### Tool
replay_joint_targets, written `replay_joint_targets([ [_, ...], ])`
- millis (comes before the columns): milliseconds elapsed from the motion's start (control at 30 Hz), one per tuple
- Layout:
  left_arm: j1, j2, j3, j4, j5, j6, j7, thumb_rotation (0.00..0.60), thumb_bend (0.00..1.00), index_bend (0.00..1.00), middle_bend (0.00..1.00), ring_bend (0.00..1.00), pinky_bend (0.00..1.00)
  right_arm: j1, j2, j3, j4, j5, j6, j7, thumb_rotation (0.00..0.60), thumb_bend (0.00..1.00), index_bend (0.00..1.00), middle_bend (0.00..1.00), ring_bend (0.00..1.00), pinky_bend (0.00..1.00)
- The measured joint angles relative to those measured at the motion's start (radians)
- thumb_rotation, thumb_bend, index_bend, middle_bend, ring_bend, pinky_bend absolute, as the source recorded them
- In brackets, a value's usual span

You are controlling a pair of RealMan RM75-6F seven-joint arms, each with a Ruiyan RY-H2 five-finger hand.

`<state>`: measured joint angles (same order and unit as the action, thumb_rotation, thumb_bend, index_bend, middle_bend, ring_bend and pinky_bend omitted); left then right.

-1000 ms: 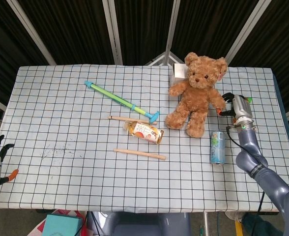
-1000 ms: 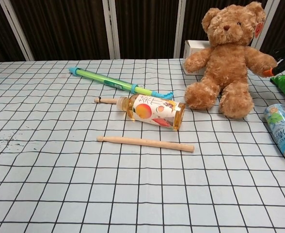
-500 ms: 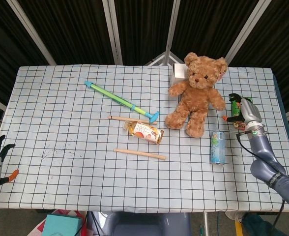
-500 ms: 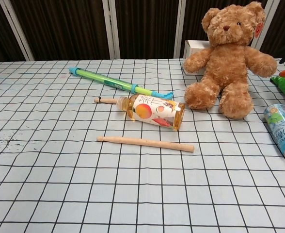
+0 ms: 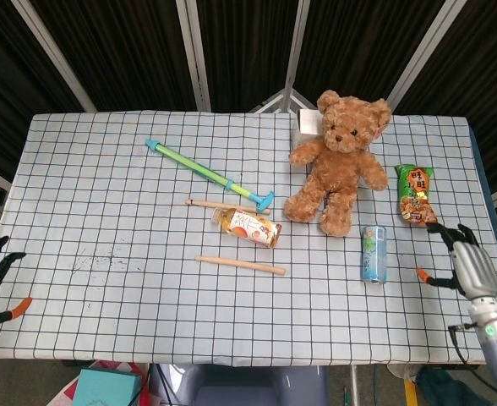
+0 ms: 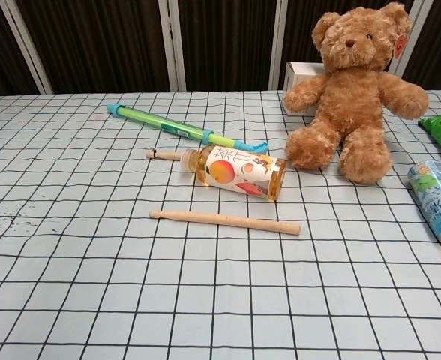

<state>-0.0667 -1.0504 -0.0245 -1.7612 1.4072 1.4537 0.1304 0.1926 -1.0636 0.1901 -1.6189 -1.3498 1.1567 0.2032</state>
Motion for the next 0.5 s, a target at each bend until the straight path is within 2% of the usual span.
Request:
replay_joint_targets([
  [100, 0.005, 0.008, 0.005, 0.003, 0.015, 0.007, -0.022, 0.6, 0.31, 0.21, 0.0, 0.0, 0.12, -0.073, 0.005, -0.047, -0.042, -0.057, 0.131, -0.115, 0.6, 0.24, 0.18, 0.25, 0.18, 0.0],
  [267, 0.008, 0.016, -0.001, 0.014, 0.013, 0.013, -0.044, 0.6, 0.31, 0.21, 0.0, 0.0, 0.12, -0.148, -0.045, -0.081, -0.049, -0.118, 0.301, -0.257, 0.6, 0.24, 0.17, 0.24, 0.16, 0.0],
  [500, 0.012, 0.023, -0.007, 0.023, 0.011, 0.022, -0.068, 0.6, 0.31, 0.21, 0.0, 0.0, 0.12, -0.172, -0.091, -0.092, -0.017, -0.127, 0.343, -0.379, 0.6, 0.24, 0.12, 0.18, 0.12, 0.0],
])
